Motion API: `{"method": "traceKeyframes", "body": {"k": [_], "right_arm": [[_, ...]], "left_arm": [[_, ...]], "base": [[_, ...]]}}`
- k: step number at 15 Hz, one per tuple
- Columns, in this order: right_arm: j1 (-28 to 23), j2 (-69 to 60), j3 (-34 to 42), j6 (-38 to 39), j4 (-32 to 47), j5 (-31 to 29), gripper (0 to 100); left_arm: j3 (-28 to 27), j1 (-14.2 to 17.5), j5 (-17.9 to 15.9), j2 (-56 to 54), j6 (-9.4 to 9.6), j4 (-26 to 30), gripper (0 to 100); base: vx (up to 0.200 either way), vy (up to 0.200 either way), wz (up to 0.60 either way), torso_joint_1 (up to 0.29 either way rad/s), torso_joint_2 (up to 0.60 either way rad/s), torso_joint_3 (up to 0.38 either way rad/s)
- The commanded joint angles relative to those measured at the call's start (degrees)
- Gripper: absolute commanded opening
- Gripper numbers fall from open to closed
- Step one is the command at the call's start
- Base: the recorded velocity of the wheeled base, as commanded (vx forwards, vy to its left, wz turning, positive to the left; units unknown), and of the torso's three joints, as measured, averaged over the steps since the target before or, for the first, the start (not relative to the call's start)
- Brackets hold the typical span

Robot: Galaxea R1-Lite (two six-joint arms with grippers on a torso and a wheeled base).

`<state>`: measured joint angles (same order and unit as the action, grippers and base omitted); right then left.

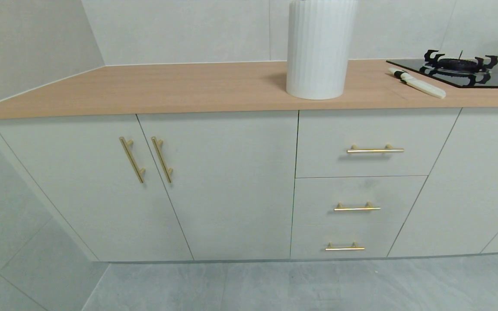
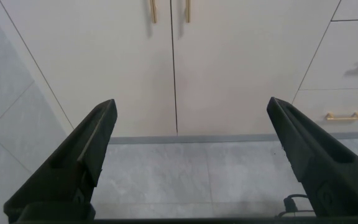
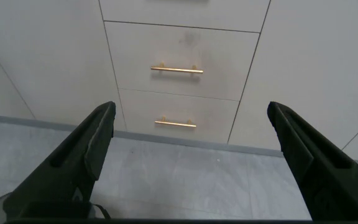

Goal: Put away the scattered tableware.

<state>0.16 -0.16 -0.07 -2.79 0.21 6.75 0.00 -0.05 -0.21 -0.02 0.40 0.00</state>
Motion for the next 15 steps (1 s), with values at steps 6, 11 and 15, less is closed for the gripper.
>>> {"method": "traceKeyframes", "body": {"k": [6, 11, 15], "right_arm": [[0.0, 0.2, 0.0, 0.2, 0.4, 0.0, 100], [0.0, 0.2, 0.0, 0.2, 0.4, -0.2, 100], [0.0, 0.2, 0.0, 0.3, 0.4, -0.2, 100]], "left_arm": [[0.0, 0.0, -0.1, 0.0, 0.04, 0.0, 100], [0.0, 0.0, 0.0, 0.0, 0.04, 0.0, 100], [0.0, 0.0, 0.0, 0.0, 0.04, 0.0, 100]], "base": [[0.0, 0.0, 0.0, 0.0, 0.0, 0.0], [0.08, 0.0, 0.0, 0.003, 0.0, 0.001], [0.2, 0.0, 0.0, 0.002, 0.0, 0.001]]}}
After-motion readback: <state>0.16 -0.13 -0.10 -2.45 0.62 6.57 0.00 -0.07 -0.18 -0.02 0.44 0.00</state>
